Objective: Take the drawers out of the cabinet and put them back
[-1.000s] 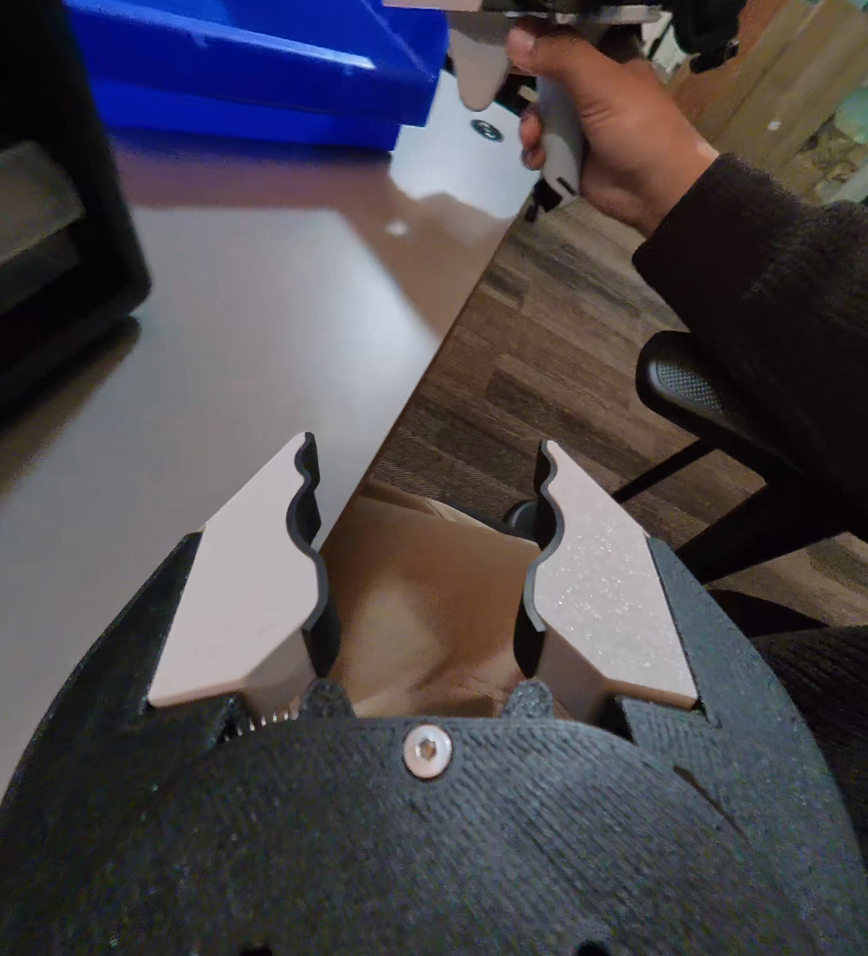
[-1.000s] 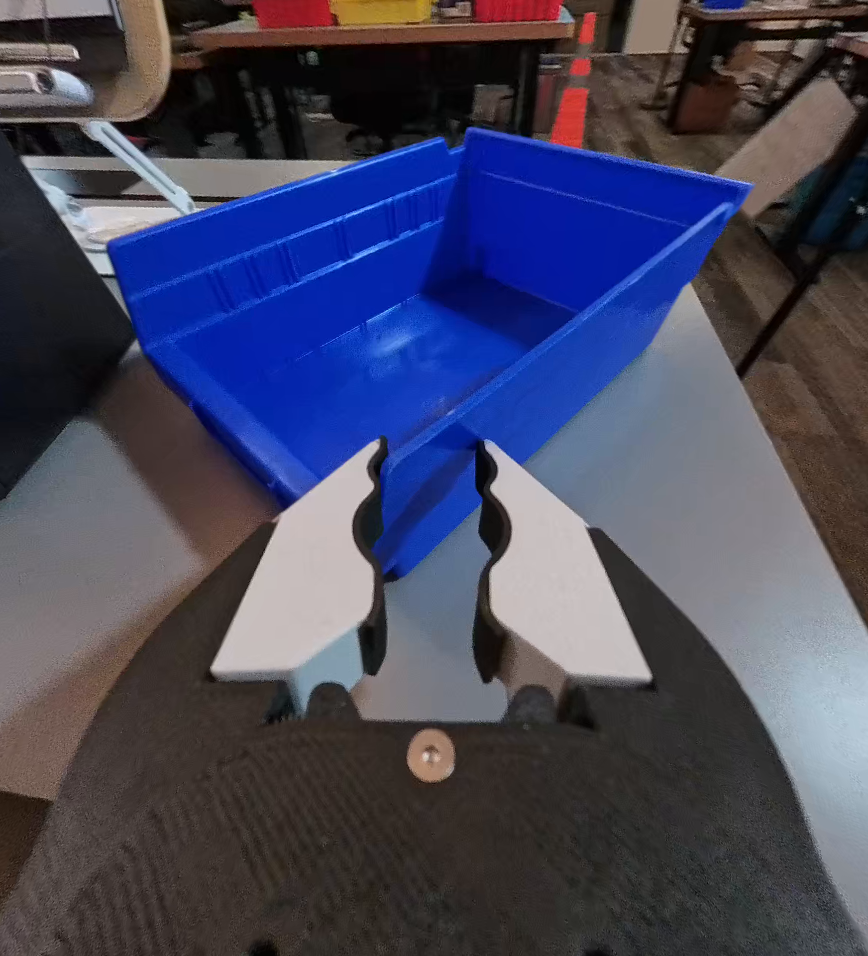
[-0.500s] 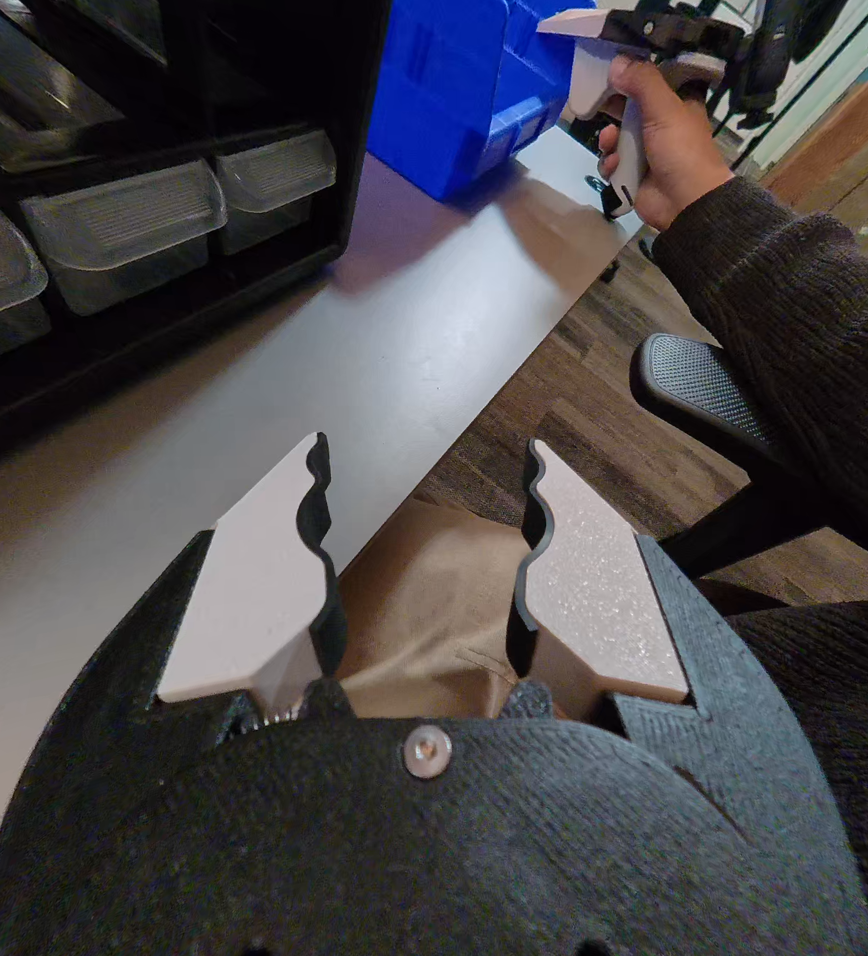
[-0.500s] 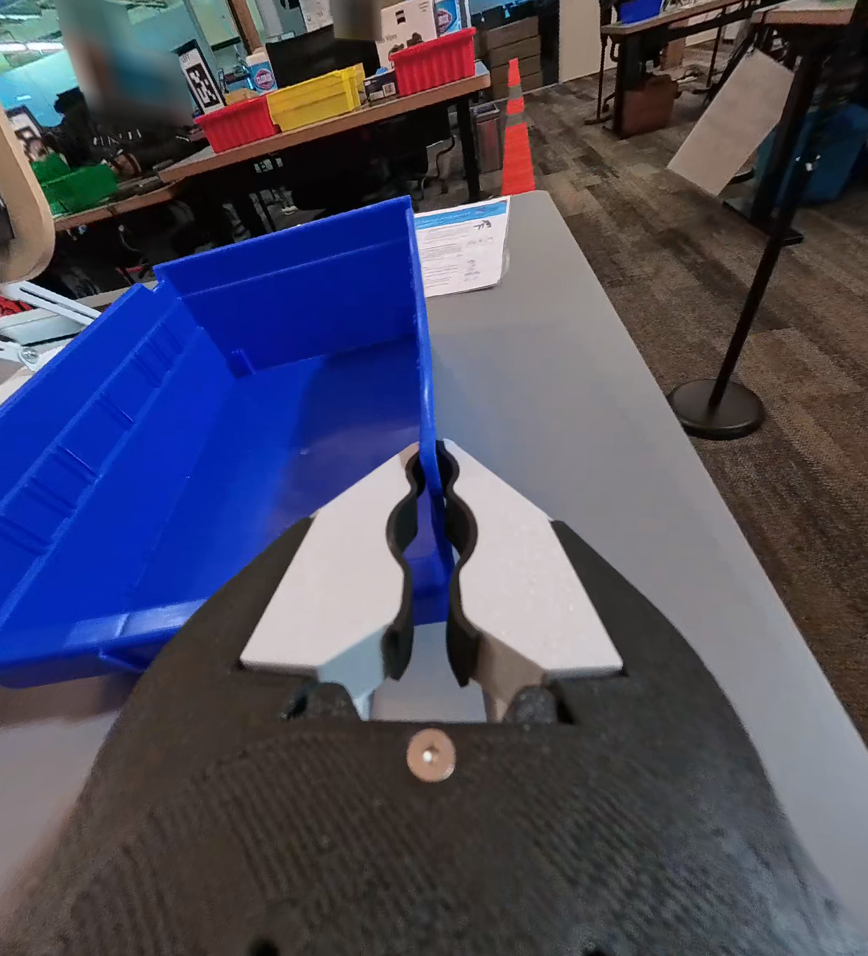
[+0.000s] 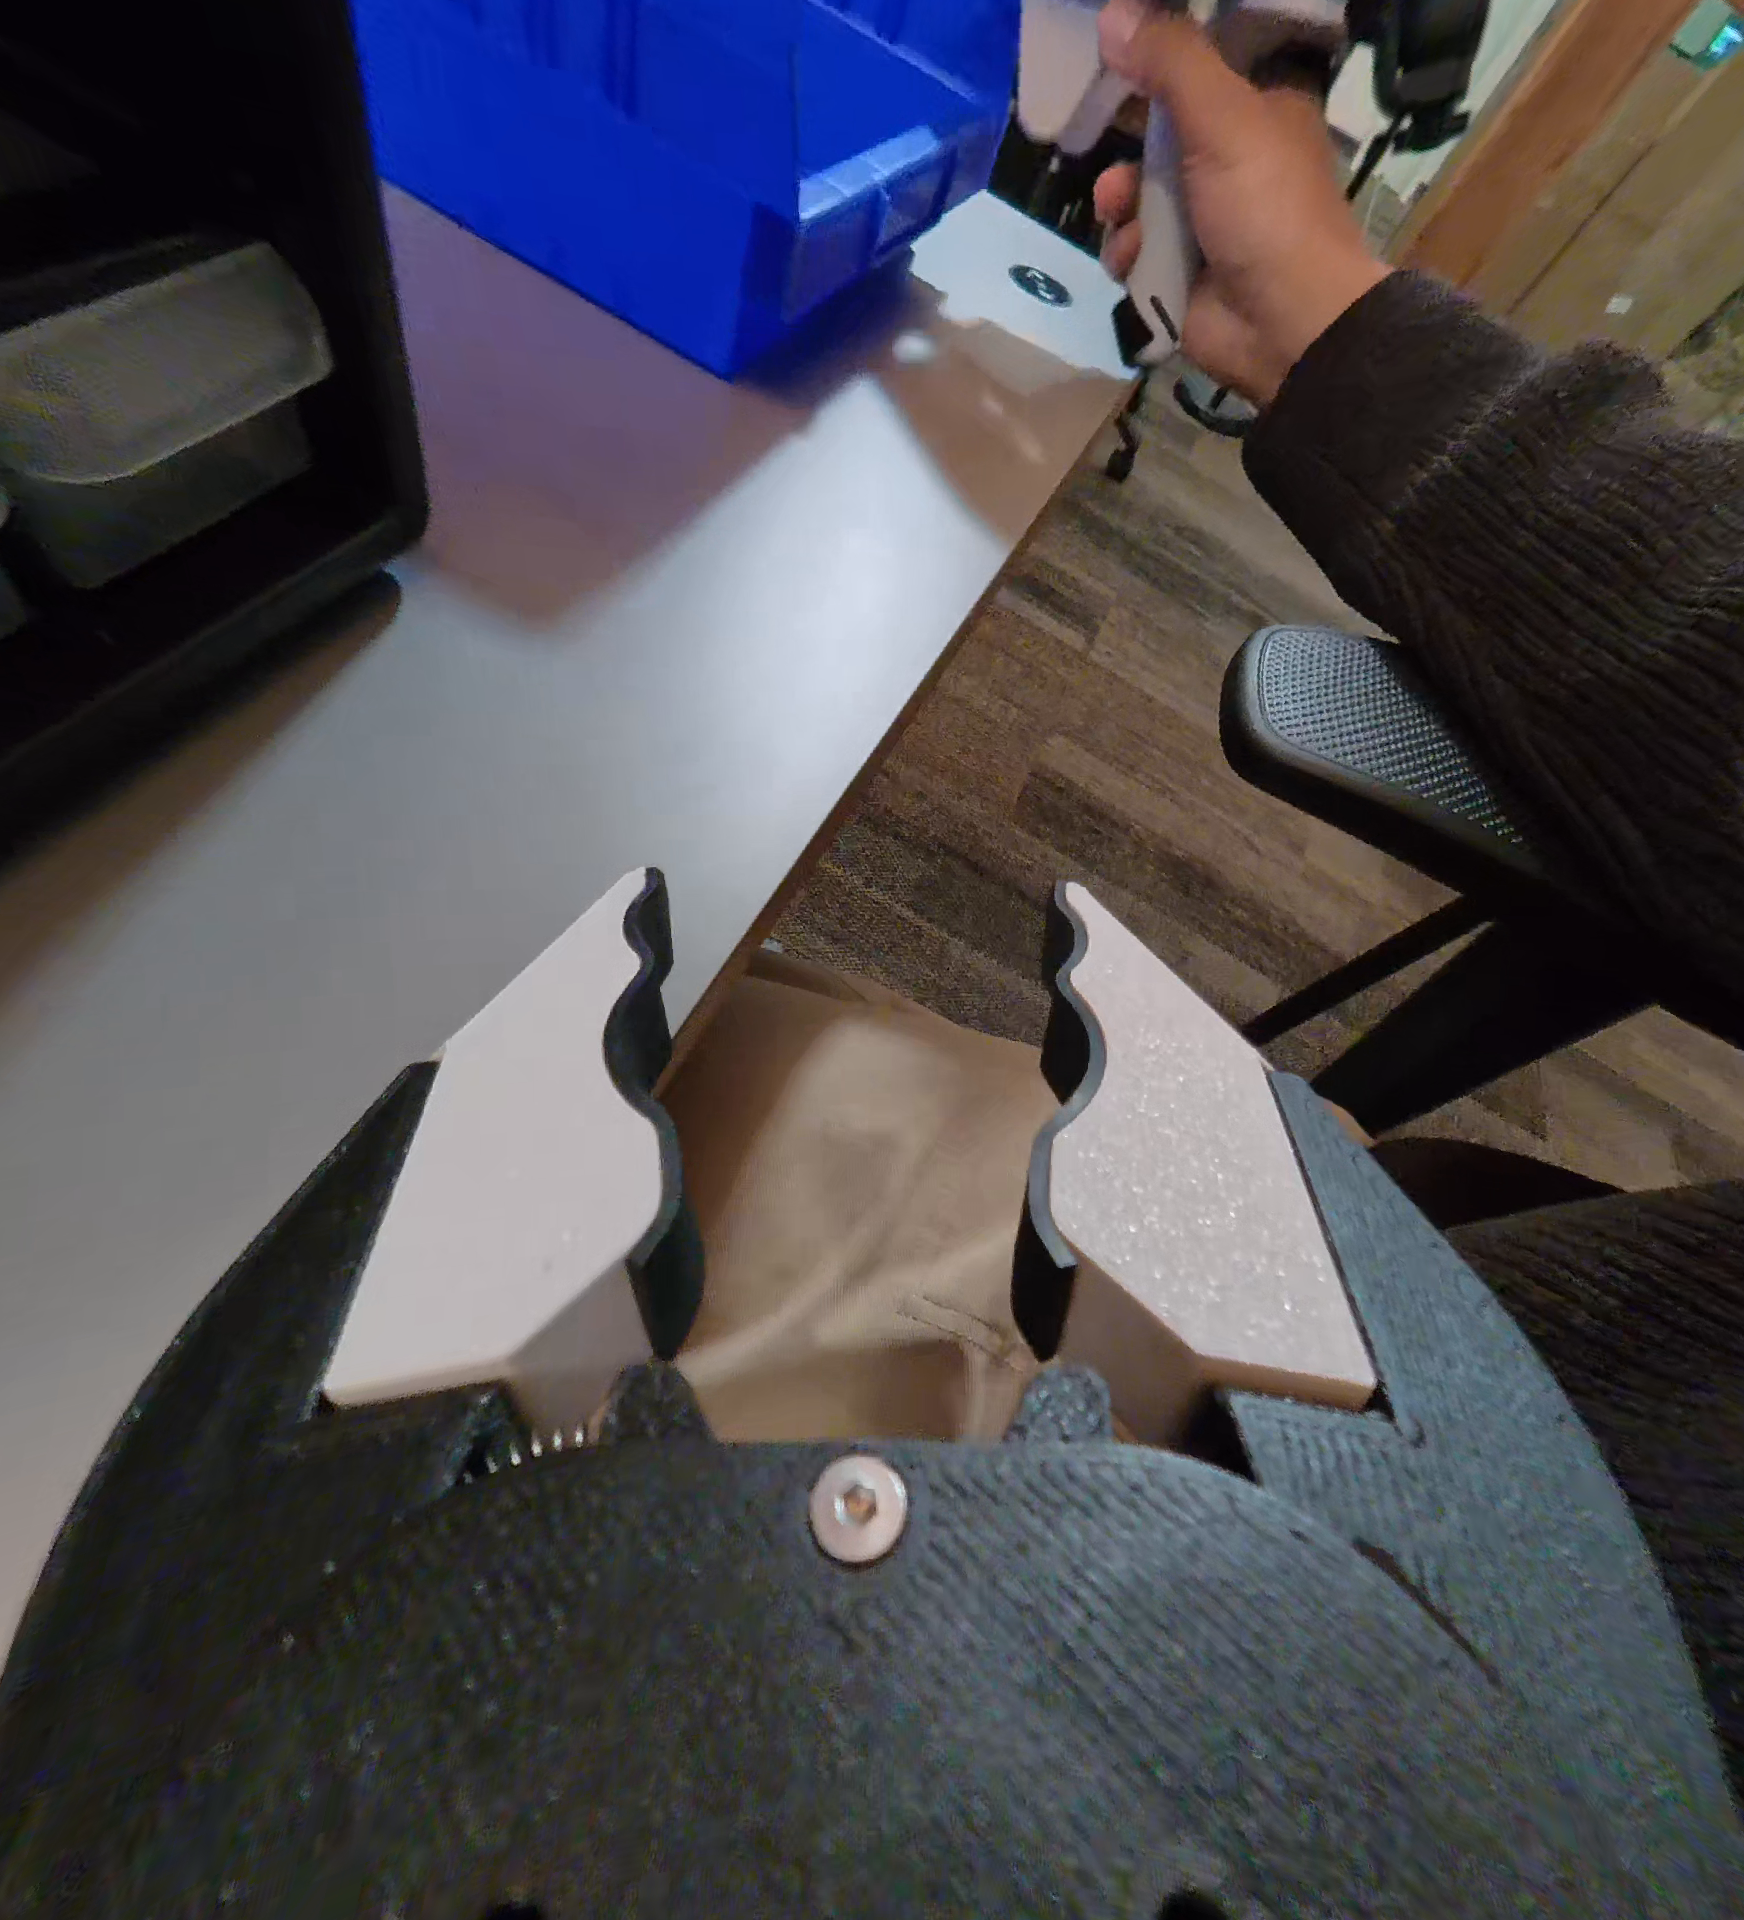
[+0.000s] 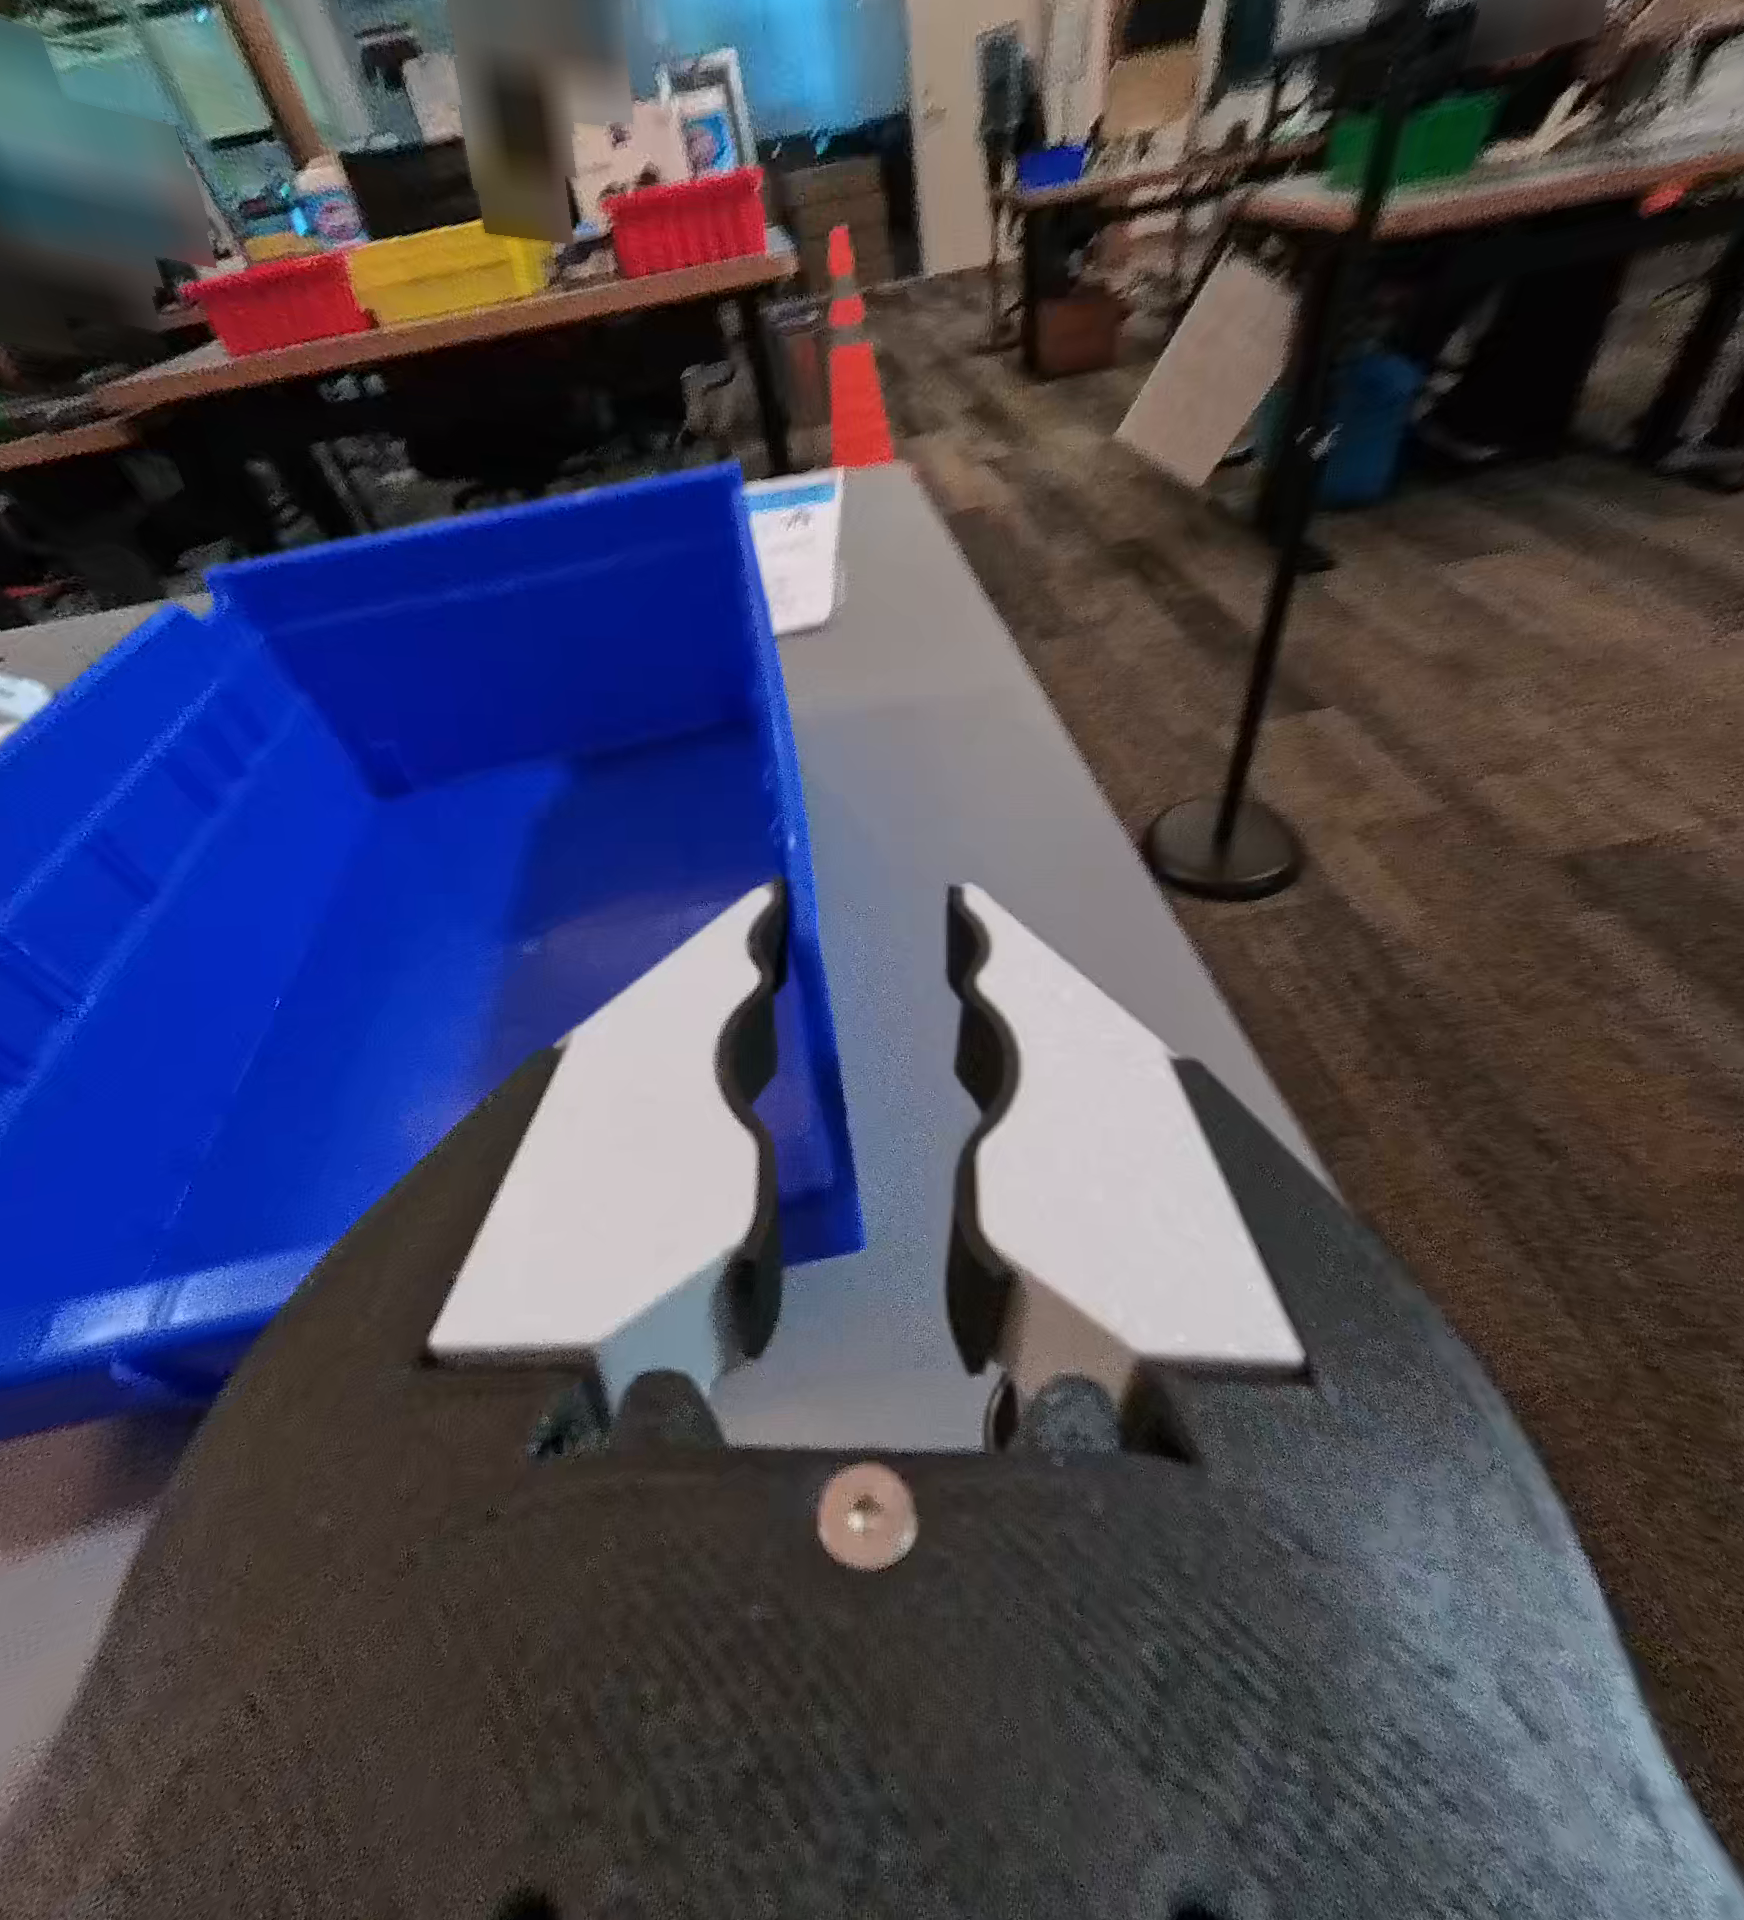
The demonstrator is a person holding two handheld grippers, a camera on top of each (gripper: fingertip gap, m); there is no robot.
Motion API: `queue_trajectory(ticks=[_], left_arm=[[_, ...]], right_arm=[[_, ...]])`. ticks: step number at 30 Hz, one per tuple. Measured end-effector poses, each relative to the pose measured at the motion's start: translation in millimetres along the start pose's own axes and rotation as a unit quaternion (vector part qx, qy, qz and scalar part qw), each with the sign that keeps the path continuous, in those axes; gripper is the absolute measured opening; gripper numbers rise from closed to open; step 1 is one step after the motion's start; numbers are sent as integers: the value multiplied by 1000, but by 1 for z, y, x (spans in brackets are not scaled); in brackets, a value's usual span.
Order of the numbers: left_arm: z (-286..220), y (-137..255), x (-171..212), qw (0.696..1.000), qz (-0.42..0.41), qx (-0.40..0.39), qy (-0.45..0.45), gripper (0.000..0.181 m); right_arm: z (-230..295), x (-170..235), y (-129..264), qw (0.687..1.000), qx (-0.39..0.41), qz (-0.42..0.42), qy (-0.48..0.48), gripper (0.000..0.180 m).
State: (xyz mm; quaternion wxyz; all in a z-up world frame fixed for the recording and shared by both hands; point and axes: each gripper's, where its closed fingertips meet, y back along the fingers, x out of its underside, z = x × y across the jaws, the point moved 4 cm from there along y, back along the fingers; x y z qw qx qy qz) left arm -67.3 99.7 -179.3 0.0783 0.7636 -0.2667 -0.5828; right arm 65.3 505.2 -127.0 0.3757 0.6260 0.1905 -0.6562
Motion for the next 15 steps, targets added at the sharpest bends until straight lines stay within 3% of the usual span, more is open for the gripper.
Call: queue_trajectory(ticks=[3, 6, 11, 15], left_arm=[[-3, 1, -7, 999, -11, -8, -29, 69], [0, 11, -23, 996, -42, -35, -66, 65], [11, 27, -38, 996, -63, -50, -32, 59], [22, 66, -40, 993, -98, -70, -14, 56]], right_arm=[[10, -35, 24, 997, 1, -78, 3, 35], [63, -71, 51, 980, -81, -178, 34, 29], [186, -116, 88, 944, -197, -235, 125, 28], [315, -143, 134, 888, -375, -238, 123, 24]])
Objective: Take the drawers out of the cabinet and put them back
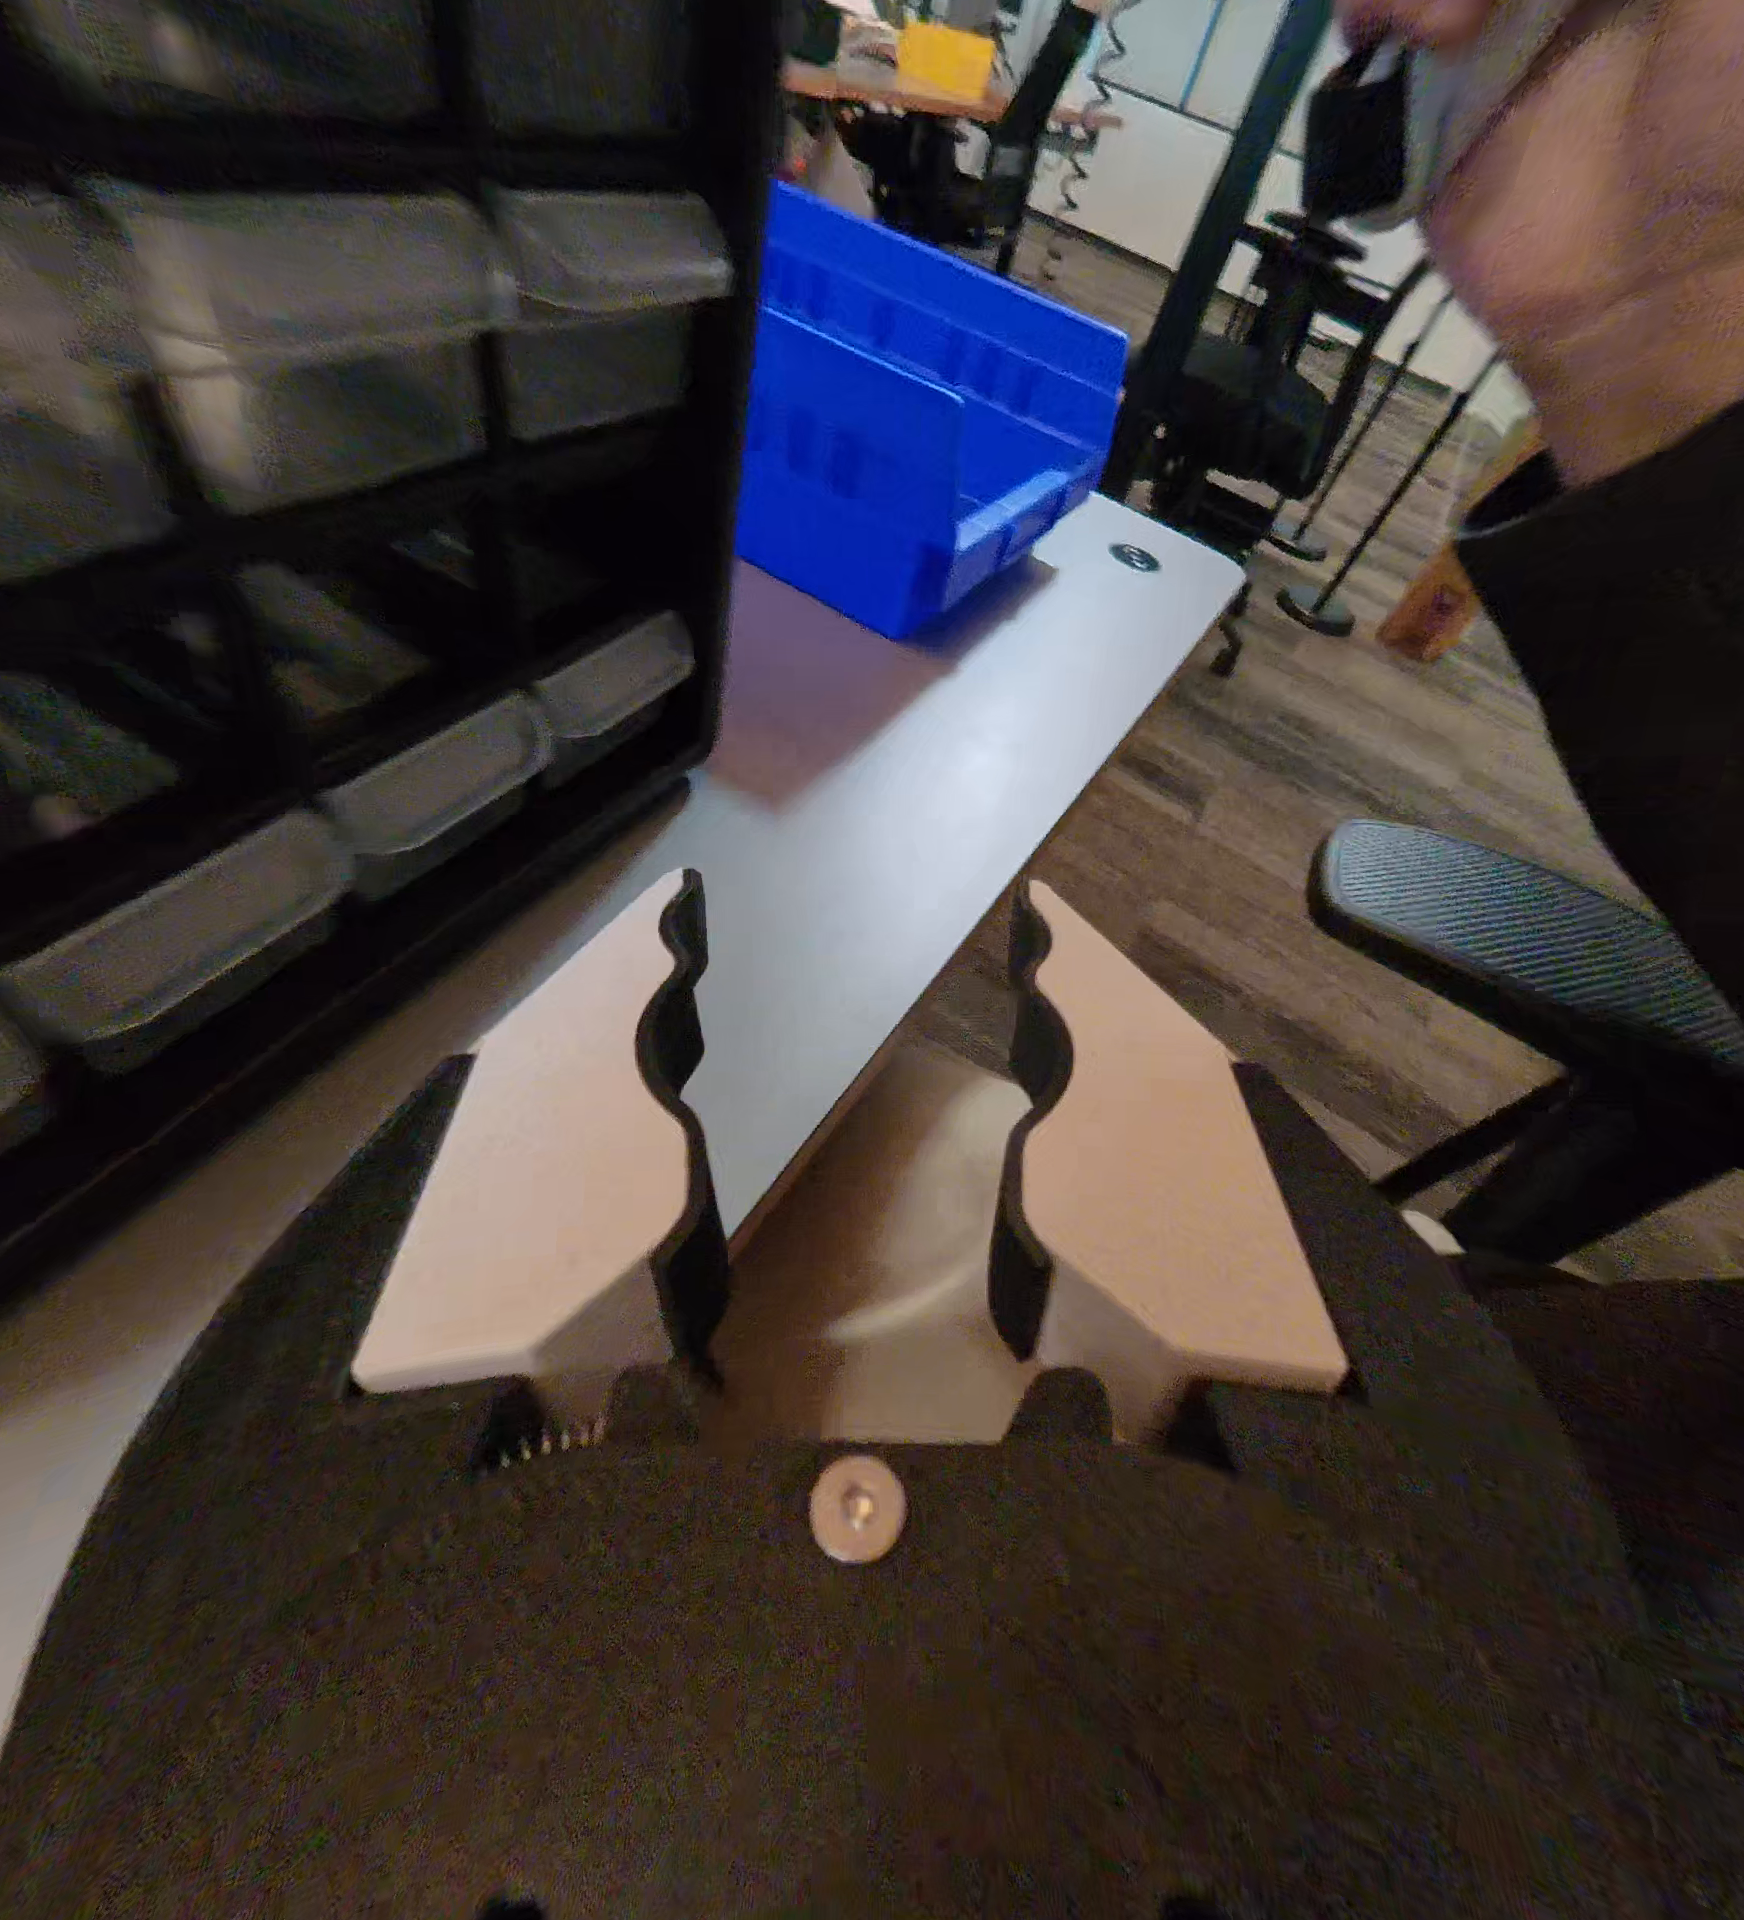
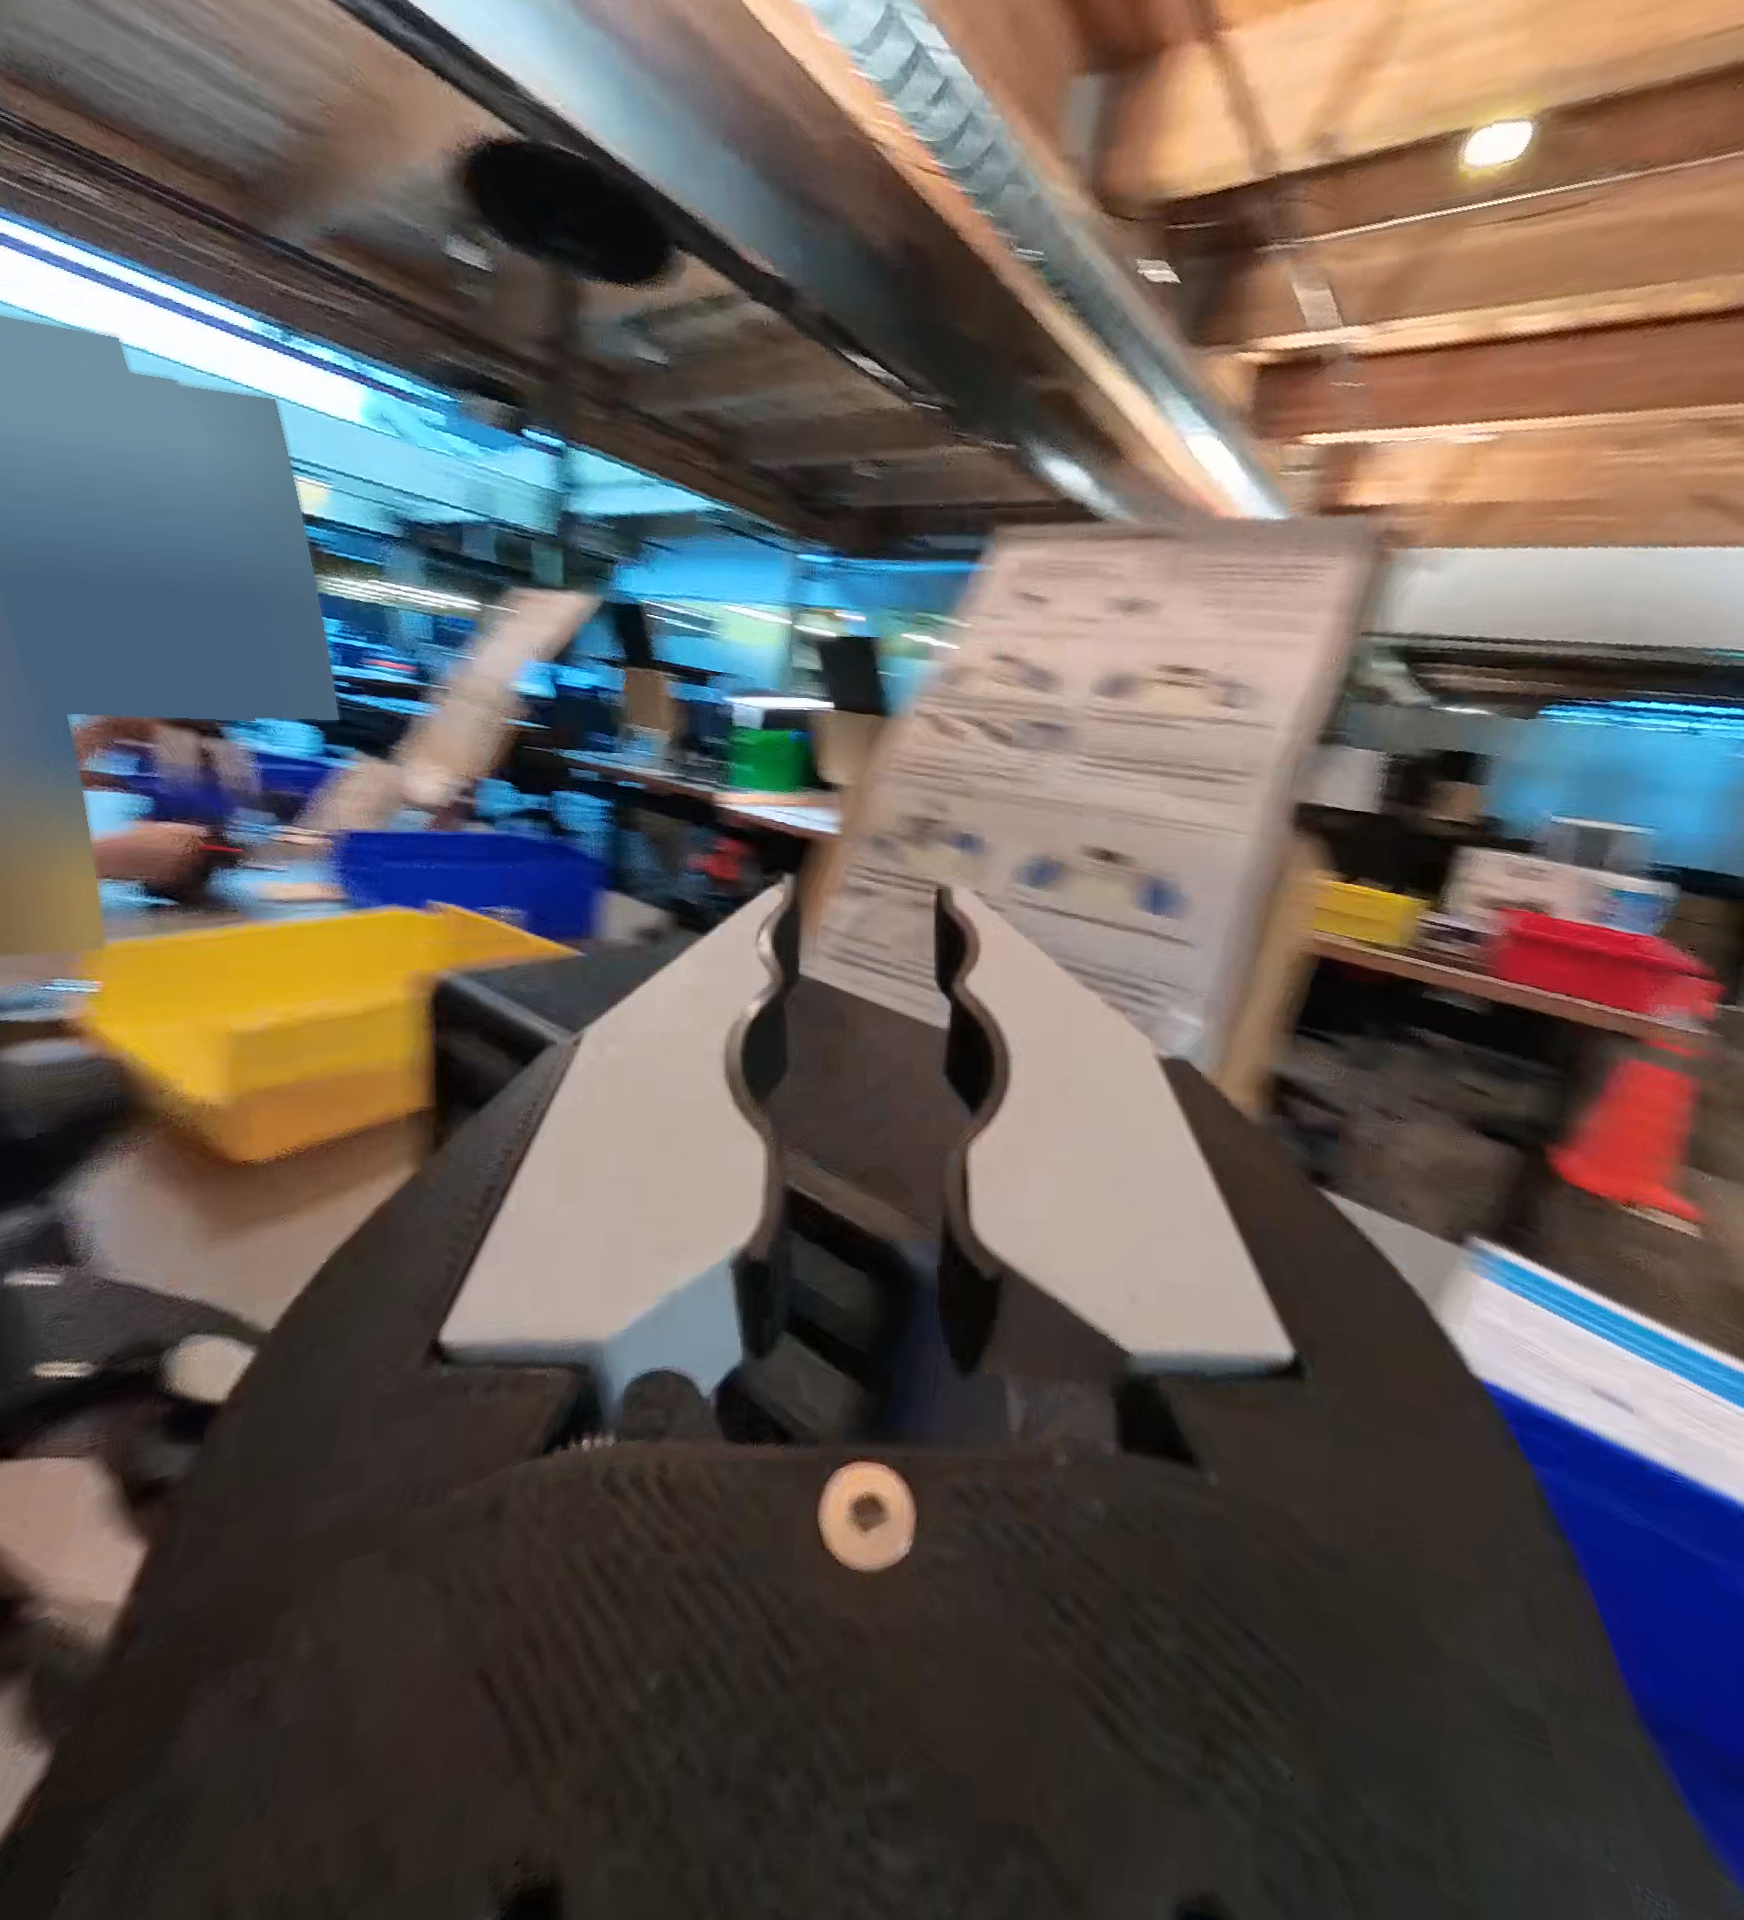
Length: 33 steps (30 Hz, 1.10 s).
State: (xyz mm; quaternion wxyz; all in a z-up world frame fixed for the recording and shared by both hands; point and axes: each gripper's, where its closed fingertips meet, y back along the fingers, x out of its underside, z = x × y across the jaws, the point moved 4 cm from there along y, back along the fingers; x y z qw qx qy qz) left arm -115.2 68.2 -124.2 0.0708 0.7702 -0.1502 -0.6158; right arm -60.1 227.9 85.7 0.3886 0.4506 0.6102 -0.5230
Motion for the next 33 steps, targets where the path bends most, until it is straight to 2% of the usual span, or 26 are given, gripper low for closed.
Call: queue_trajectory(ticks=[3, 5, 8, 10, 13, 16, 19, 22, 24, 30, 33], left_arm=[[21, 30, -7, 999, -32, -35, 11, 51], [31, 37, -5, 998, -44, -37, 39, 48], [33, 31, 11, 998, -21, -9, 57, 41], [31, 32, 7, 999, -26, -5, 41, 39], [41, 43, 3, 997, -52, -51, 13, 36], [57, 63, -8, 991, -98, -87, 32, 34], [75, 75, -9, 985, -119, -107, 69, 35], [79, 68, -3, 986, -97, -80, 106, 36], [78, 65, 1, 987, -86, -71, 115, 37], [77, 64, 1, 988, -84, -75, 109, 36], [84, 67, 2, 983, -89, -76, 139, 36]], right_arm=[[84, -17, -59, 990, -128, -15, -55, 20], [143, -19, -106, 973, -208, -10, -101, 20], [244, -22, -174, 921, -350, 12, -172, 21], [306, -18, -213, 884, -427, 52, -184, 25], [369, -1, -268, 852, -487, 124, -148, 27], [407, 20, -312, 813, -531, 201, -129, 26], [435, 59, -352, 789, -539, 284, -74, 28], [460, 120, -372, 768, -530, 349, 81, 24], [478, 160, -374, 742, -529, 379, 161, 20], [507, 244, -363, 635, -550, 502, 207, 25], [510, 260, -359, 611, -550, 518, 235, 24]])
